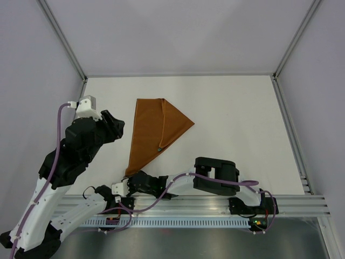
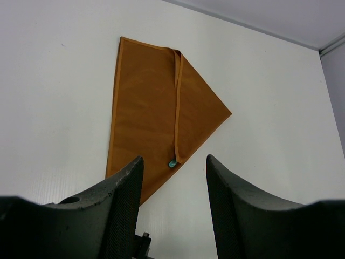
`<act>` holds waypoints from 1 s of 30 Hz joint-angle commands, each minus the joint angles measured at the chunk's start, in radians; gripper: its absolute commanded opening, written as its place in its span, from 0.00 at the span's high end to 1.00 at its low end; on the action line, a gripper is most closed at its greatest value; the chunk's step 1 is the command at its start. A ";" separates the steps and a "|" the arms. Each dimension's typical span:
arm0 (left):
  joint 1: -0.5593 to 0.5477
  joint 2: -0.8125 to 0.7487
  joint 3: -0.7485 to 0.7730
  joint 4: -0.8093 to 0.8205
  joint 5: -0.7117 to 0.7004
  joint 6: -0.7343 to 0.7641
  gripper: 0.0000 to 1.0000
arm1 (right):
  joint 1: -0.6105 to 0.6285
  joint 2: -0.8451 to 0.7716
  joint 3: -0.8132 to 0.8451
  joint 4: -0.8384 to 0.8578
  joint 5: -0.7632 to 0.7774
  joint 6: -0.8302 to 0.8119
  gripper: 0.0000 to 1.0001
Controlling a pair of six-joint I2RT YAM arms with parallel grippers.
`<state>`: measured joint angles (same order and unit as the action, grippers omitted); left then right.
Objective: Fold the napkin, place the utensils inside, and roll it up
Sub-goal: Fold the napkin at the center of the board.
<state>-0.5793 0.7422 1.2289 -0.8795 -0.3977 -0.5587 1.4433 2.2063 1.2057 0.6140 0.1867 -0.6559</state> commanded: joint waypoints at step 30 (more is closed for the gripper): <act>-0.002 0.051 -0.003 0.054 0.031 -0.001 0.45 | -0.127 -0.172 0.120 -0.278 0.011 0.182 0.99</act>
<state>-0.5793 0.7845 1.2209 -0.8581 -0.3859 -0.5583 1.3331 2.0953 1.2743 0.3702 0.1856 -0.5266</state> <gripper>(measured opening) 0.552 0.011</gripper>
